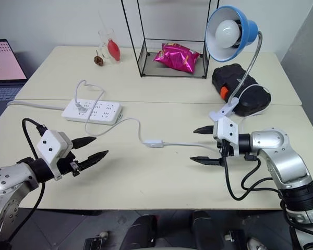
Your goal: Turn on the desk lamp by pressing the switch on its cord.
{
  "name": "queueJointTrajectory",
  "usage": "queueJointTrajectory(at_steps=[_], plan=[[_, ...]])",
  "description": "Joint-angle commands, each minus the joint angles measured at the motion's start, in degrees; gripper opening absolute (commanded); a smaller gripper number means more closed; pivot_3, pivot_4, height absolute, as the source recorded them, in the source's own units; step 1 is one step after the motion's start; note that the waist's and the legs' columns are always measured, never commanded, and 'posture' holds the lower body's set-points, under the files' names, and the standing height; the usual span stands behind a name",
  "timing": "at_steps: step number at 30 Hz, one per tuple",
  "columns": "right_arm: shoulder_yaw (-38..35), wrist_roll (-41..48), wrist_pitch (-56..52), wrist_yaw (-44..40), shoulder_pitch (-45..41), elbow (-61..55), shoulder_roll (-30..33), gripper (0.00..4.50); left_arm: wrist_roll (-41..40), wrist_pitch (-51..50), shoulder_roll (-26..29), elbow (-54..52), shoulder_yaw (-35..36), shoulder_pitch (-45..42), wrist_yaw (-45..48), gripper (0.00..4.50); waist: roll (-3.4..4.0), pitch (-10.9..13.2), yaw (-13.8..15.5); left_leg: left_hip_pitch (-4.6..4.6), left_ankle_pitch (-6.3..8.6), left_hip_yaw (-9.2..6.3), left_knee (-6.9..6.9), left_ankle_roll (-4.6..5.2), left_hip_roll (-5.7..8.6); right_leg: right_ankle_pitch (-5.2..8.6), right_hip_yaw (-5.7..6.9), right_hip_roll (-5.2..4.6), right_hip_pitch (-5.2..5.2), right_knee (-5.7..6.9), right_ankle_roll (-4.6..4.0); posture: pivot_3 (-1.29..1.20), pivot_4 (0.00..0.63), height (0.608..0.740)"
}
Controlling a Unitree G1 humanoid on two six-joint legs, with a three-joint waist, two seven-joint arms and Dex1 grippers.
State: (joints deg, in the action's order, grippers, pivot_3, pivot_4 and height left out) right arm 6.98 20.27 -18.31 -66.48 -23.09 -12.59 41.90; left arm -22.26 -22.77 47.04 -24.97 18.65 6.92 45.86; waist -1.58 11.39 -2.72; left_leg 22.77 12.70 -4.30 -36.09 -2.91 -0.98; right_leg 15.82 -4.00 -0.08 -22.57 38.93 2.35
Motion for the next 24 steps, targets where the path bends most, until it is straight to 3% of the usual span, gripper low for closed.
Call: queueJointTrajectory(at_steps=[1,11,21,24], plan=[[-0.29,0.08,1.39,-0.51,-0.55,-0.72,-0.08,4.47,-1.61,-0.42,0.87,-3.07,0.70,-0.62,1.22,2.90,0.00,0.00,0.00,0.00,0.00,0.00,0.00,0.00,0.00,0.00,0.00,0.00,0.00,0.00,0.00,0.00,0.150,0.740],[0.52,-1.52,-0.57,0.12,-2.28,0.61,1.02,4.47,2.10,-1.02,3.49,-4.72,-1.49,1.63,1.85,2.90,0.00,0.00,-0.01,0.00,0.00,0.04,0.00,0.00,0.01,0.00,-0.03,-0.01,-0.02,0.00,-0.01,0.00,0.150,0.740],[1.12,0.50,-5.32,0.56,-3.33,-1.66,-0.38,4.47,-2.02,1.99,4.52,-1.62,-0.11,1.05,9.98,2.90,0.00,0.00,0.00,0.02,0.00,0.02,0.01,0.00,-0.01,0.03,0.00,0.00,-0.04,0.00,-0.05,0.00,0.150,0.740],[1.26,0.89,-6.16,1.09,-3.27,-2.40,-1.28,4.50,-4.45,0.41,4.72,-1.03,0.18,-0.13,11.35,3.33,0.01,0.01,-0.01,0.02,0.00,0.03,0.02,0.00,-0.01,0.04,0.00,0.00,-0.06,0.00,-0.07,0.00,0.150,0.740]])
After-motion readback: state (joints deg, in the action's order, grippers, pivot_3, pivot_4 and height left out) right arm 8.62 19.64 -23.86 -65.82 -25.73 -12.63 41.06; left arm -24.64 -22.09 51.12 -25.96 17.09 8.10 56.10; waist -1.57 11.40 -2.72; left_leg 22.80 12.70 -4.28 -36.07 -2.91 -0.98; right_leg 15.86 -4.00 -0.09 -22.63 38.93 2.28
